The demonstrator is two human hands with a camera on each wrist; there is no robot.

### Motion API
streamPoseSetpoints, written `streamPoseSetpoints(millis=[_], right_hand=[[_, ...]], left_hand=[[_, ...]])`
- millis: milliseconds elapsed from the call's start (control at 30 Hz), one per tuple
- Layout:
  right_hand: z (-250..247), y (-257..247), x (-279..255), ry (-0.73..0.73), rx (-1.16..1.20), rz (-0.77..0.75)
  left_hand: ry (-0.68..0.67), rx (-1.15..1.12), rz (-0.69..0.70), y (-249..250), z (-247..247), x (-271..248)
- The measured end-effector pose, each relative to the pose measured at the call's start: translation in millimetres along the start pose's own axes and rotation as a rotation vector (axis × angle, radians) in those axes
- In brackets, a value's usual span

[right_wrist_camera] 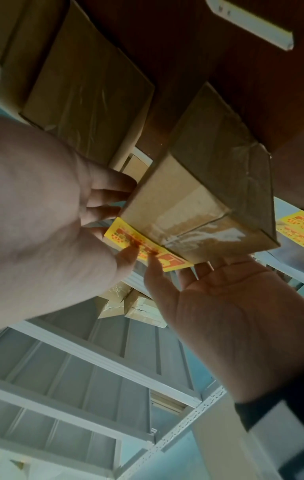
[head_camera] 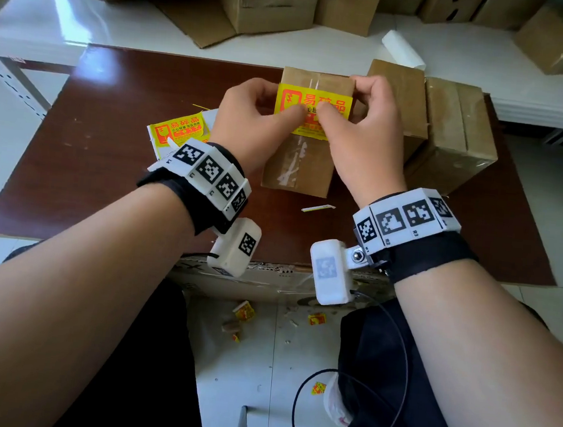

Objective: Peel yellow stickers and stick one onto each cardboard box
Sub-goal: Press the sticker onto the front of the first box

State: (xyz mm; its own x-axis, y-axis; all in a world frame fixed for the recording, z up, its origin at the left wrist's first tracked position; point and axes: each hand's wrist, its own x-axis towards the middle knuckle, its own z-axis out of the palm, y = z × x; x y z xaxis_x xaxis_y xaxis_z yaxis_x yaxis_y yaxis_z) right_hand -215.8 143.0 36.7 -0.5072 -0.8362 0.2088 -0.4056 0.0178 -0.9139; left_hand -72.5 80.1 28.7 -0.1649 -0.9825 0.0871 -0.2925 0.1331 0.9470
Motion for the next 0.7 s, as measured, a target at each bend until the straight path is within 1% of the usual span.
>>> streamPoseSetpoints(millis=[67, 267, 400, 433, 500, 633, 700], right_hand=[[-1.0, -1.2, -0.3, -0.015, 0.011, -0.007], [0.3, 3.7, 3.5, -0.077, 0.098, 0.035], [-0.8, 6.5, 9.8, -0.084, 0.16, 0.079], [-1.1, 6.3, 10.4, -0.076, 0.184, 0.085], [-1.1, 7.2, 10.2, -0.045, 0.207, 0.07], [0.9, 8.2, 6.4, 0.001, 0.148, 0.005], [0.8, 7.7, 6.0, -0.003, 0.155, 0.01]], left_hand=[[-0.005, -0.009, 0.019, -2.6, -0.1, -0.6], [-0.029, -0.049, -0.004, 2.1, -1.4, -0.1], [-0.044, -0.145, -0.085, 2.8, -3.8, -0.3], [-0.042, -0.142, -0.087, 3.2, -4.0, -0.7], [-0.023, -0.101, -0.055, 2.0, -2.9, -1.9], [0.053, -0.047, 0.005, -1.5, 0.2, -4.4], [0.047, -0.045, 0.008, -1.3, 0.0, -4.3]])
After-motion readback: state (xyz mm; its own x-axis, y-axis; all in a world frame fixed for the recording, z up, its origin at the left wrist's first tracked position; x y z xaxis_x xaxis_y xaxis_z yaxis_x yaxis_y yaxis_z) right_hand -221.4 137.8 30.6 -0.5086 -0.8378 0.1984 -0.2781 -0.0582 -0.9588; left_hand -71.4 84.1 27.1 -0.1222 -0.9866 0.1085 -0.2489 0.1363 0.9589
